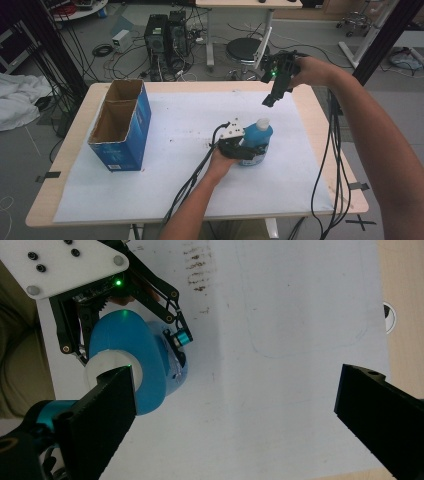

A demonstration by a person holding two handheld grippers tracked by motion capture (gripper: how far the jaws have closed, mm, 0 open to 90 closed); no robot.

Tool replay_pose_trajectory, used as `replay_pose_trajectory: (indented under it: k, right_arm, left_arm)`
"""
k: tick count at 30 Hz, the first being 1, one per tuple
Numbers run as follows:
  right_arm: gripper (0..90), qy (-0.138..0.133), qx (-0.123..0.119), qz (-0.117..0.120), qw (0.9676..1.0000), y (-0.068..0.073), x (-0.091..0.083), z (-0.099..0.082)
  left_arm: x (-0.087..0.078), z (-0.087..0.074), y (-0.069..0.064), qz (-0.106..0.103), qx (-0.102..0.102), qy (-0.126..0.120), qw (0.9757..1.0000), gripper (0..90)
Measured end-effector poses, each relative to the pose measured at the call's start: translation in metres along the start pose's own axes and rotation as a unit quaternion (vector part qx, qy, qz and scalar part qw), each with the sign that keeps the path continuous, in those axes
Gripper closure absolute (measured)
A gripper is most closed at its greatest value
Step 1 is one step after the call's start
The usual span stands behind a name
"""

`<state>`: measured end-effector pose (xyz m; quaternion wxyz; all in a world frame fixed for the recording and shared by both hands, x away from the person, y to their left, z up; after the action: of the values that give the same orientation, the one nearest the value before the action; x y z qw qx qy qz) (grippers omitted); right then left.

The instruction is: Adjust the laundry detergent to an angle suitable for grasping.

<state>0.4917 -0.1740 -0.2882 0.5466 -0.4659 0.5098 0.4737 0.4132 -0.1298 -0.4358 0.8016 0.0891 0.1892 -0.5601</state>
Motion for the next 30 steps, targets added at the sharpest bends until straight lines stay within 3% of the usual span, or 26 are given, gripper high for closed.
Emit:
replay_pose_trajectory:
  k: [18, 23, 30]
  right_arm:
    - [2.5, 0.001, -0.001, 0.001, 1.0000, 0.001, 0.000, 0.000]
    - [2.5, 0.002, 0.001, -0.001, 1.0000, 0.001, -0.001, -0.001]
    - [2.5, 0.000, -0.002, -0.005, 1.0000, 0.006, -0.004, -0.002]
  left_arm:
    - [-0.001, 0.001, -0.001, 0.010, 0.016, 0.003, 0.9998, 42.9]
    - [-0.007, 0.007, -0.001, -0.004, 0.008, -0.016, 0.9998, 43.4]
    - [-0.025, 0.011, -0.007, -0.027, 0.033, -0.011, 0.9991, 43.6]
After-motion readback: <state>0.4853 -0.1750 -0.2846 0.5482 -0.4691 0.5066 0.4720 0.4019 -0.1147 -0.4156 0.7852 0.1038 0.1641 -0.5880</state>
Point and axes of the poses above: each handheld gripper's, and its own axes: x roughly forward along the jaws, z roughly out of its top, y roughly to its left, the point moved 9 cm from there along x, roughly forward along the jaws, and after that the axes turned 13 degrees about y, right-handed, at the moved point
